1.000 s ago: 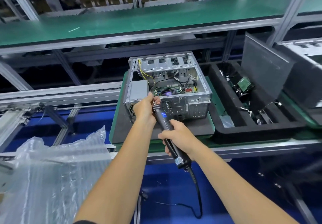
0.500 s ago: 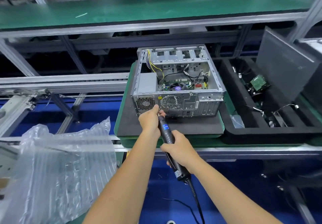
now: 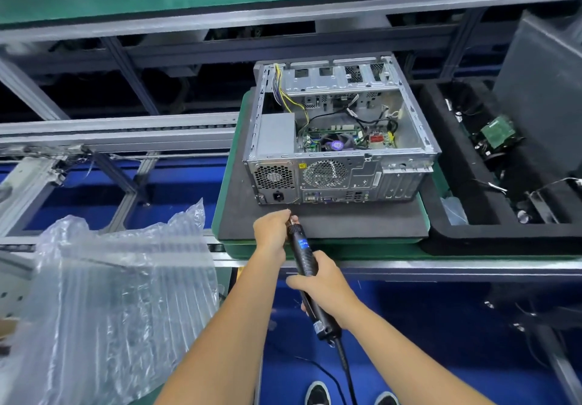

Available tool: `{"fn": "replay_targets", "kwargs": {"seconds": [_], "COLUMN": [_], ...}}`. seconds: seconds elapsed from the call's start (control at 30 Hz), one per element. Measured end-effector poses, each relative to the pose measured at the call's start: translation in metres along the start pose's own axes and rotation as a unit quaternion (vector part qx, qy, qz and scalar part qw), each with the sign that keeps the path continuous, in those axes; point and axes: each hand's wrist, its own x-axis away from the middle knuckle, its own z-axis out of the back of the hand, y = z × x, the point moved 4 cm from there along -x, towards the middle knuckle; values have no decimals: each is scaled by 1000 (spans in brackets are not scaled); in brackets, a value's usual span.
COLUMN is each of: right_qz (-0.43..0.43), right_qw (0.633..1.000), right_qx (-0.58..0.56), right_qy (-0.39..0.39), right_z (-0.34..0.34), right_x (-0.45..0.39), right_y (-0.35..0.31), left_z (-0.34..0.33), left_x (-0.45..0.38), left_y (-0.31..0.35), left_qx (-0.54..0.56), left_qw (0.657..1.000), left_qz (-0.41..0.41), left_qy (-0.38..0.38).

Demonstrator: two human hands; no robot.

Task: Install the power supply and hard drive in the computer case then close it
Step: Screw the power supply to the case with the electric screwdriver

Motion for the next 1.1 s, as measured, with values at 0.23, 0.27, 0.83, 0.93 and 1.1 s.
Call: {"fn": "replay_targets", "kwargs": {"seconds": [0.23, 0.27, 0.83, 0.93, 1.1], "right_qz": [-25, -28, -33, -34, -34], "right_qw": [999, 999, 999, 999, 999], "right_qx": [-21, -27, -29, -32, -38], "right_qy": [-6, -8, -6, -9, -6], "right_z": [4, 4, 2, 3, 2], "right_x": [-14, -16, -34, -35, -35], "right_y": [8, 9, 7, 6, 7], "left_z": [-8, -9, -11, -12, -13], "left_x": [-19, -21, -33, -35, -36], "left_y": [7, 8, 10, 10, 9], "left_qx": [-243, -269, -354, -345, -345], "left_qw": [960, 951, 912, 916, 917], "left_qz": [-139, -153, -208, -204, -200], "left_qy": [-13, -14, 1, 5, -2]}}
